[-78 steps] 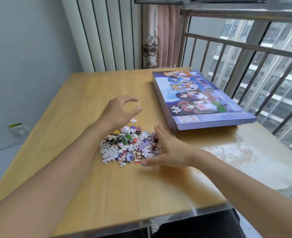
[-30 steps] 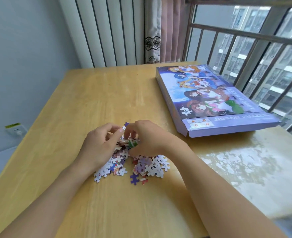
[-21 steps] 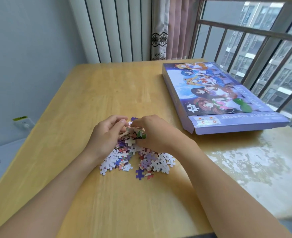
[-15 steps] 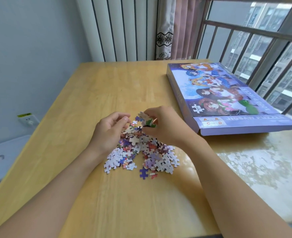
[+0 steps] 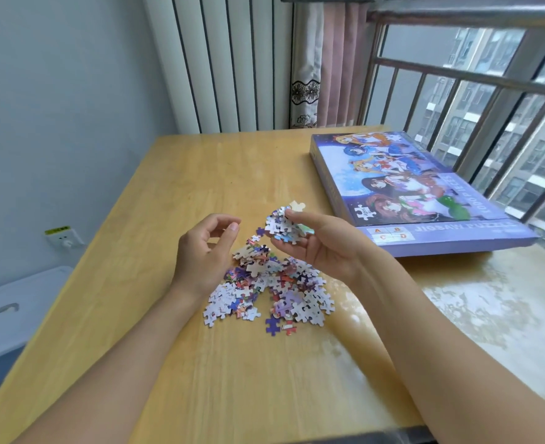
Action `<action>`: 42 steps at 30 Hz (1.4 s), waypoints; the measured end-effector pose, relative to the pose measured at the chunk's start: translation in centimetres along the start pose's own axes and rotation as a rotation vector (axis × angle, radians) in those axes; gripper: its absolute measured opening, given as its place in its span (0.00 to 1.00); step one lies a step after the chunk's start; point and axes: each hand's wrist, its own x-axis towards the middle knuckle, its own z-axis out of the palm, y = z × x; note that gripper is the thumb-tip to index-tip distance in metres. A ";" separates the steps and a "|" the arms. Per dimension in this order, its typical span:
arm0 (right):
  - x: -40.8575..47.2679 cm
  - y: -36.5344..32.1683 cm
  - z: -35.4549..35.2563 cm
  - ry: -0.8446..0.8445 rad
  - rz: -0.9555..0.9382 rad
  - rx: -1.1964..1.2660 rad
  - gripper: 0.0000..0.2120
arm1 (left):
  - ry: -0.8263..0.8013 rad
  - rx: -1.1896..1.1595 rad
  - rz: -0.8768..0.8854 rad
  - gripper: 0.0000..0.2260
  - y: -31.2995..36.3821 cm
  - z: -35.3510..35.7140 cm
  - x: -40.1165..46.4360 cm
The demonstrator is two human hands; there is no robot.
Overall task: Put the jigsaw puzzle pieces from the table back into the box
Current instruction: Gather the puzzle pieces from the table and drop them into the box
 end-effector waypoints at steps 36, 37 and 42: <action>-10.7 -15.3 -7.8 0.299 -0.206 0.028 0.15 | -0.174 0.152 0.370 0.13 18.8 13.1 8.2; -10.4 -16.1 -7.3 0.318 -0.205 0.003 0.14 | -0.172 0.147 0.363 0.12 19.1 12.9 8.3; -8.3 -18.8 -5.5 0.414 -0.133 -0.239 0.11 | -0.180 0.113 0.347 0.10 20.6 11.9 9.0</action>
